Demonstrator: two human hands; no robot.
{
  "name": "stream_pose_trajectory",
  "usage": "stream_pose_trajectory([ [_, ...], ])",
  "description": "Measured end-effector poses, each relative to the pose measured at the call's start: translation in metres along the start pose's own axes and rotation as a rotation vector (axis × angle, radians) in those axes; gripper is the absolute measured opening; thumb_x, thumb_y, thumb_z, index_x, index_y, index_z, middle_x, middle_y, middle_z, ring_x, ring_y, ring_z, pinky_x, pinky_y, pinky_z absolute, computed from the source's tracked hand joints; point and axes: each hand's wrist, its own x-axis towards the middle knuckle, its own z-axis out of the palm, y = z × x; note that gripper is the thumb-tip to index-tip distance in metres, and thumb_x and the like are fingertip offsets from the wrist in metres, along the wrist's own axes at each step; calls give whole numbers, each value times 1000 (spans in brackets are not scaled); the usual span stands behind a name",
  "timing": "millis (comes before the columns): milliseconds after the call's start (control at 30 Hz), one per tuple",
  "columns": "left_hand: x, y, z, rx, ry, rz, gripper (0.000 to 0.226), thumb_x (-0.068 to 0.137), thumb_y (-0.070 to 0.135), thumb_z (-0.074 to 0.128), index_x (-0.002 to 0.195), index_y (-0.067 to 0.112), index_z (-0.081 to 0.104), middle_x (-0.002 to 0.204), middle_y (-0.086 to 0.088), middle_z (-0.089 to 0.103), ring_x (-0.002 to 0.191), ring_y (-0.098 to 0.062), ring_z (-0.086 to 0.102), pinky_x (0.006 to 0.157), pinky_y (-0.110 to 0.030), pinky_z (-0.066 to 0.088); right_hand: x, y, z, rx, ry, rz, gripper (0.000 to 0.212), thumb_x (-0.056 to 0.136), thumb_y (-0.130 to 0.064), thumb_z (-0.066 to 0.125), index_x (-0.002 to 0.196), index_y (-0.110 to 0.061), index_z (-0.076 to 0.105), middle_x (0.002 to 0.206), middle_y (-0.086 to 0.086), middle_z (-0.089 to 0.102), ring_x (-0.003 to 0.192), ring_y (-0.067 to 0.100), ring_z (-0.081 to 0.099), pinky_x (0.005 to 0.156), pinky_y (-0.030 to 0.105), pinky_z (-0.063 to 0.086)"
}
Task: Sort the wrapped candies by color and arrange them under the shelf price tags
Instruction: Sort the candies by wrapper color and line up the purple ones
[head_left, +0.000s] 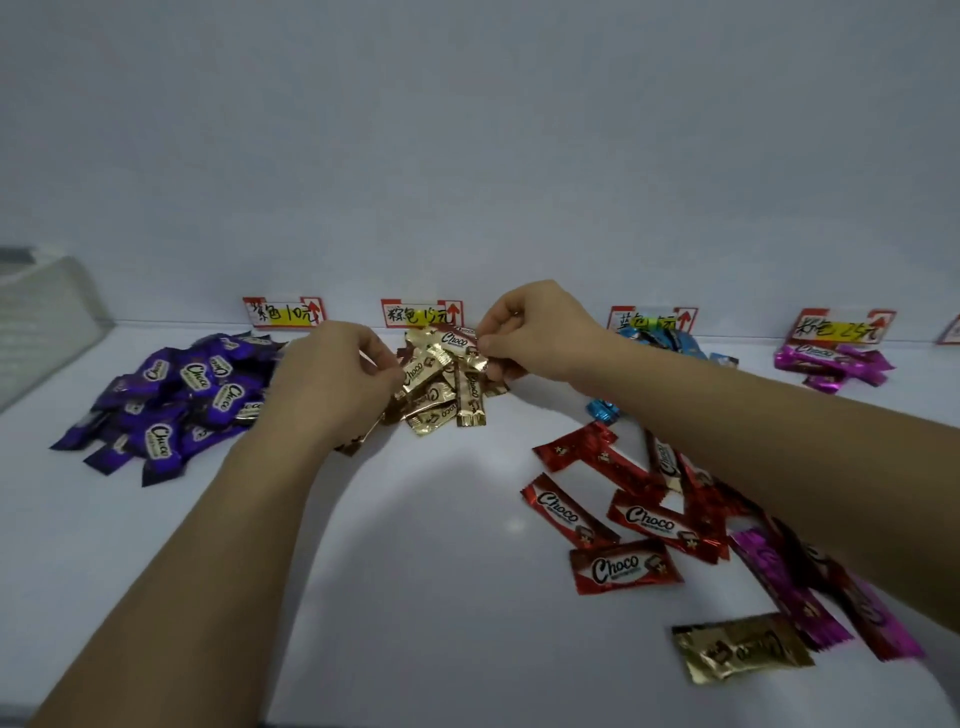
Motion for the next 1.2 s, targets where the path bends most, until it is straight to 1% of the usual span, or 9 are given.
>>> stream_pose_trajectory([
  [233, -3, 2, 4, 94, 61, 43, 18, 89, 42, 70, 78, 28, 65, 77, 8, 64, 64, -12, 63, 53, -23, 40, 6, 0, -6, -154, -12, 5, 16, 88, -24, 77, 87, -10, 71, 72, 9, 75, 56, 12, 68, 56, 23, 55],
  [367, -13, 16, 3, 73, 53, 267, 12, 89, 32, 69, 79, 27, 64, 66, 8, 58, 62, -7, 53, 54, -27, 36, -22, 2, -39, -225, -54, -105, 16, 91, -25, 73, 98, -11, 70, 78, 5, 76, 66, 16, 73, 66, 30, 60],
  [500, -36, 43, 17, 31, -93, 476, 7, 90, 34, 67, 85, 31, 66, 65, 10, 55, 64, -9, 51, 55, -24, 34, -74, 14, -69, -327, -160, -254, 9, 92, -24, 72, 98, -18, 71, 77, -2, 74, 70, 12, 72, 71, 28, 59],
  [633, -56, 61, 31, -29, -244, 753, 17, 88, 44, 61, 89, 30, 70, 72, 14, 60, 74, -7, 56, 62, -22, 42, -121, 34, -88, -535, -226, -290, 8, 92, -28, 71, 100, -29, 73, 80, -17, 69, 78, 1, 66, 68, 14, 49],
  [767, -82, 78, 40, -125, -477, 959, 27, 86, 56, 67, 97, 33, 72, 85, 20, 62, 83, -4, 62, 68, -18, 48, -135, 52, -99, -764, -200, -336, 23, 100, -22, 55, 113, -32, 71, 107, -17, 63, 97, -1, 57, 84, 18, 45],
  [867, -95, 90, 54, -77, -522, 1107, 43, 80, 68, 66, 109, 36, 70, 96, 27, 59, 93, 3, 58, 78, -15, 45, -132, 62, -100, -906, -192, -350, 41, 99, -8, 50, 127, -34, 65, 127, -9, 55, 114, 9, 52, 94, 28, 45],
  [967, -105, 95, 64, 5, -530, 1200, 52, 79, 74, 61, 111, 34, 70, 100, 21, 62, 95, 1, 56, 80, -25, 44, -129, 65, -98, -999, -193, -362, 40, 100, -11, 53, 131, -35, 62, 128, -6, 55, 113, 16, 56, 89, 39, 52],
  [1067, -110, 95, 64, 60, -530, 1224, 38, 88, 63, 60, 109, 34, 72, 104, 16, 63, 95, -1, 55, 79, -27, 45, -127, 61, -97, -1030, -189, -366, 31, 101, -24, 54, 127, -38, 63, 124, -6, 56, 110, 17, 57, 84, 40, 53],
  [1200, -109, 93, 64, 41, -489, 1255, 26, 94, 45, 57, 105, 30, 75, 98, 14, 66, 88, -4, 57, 73, -27, 44, -125, 59, -101, -1092, -173, -373, 22, 100, -29, 58, 121, -33, 59, 122, -5, 49, 95, 13, 51, 61, 18, 36],
])
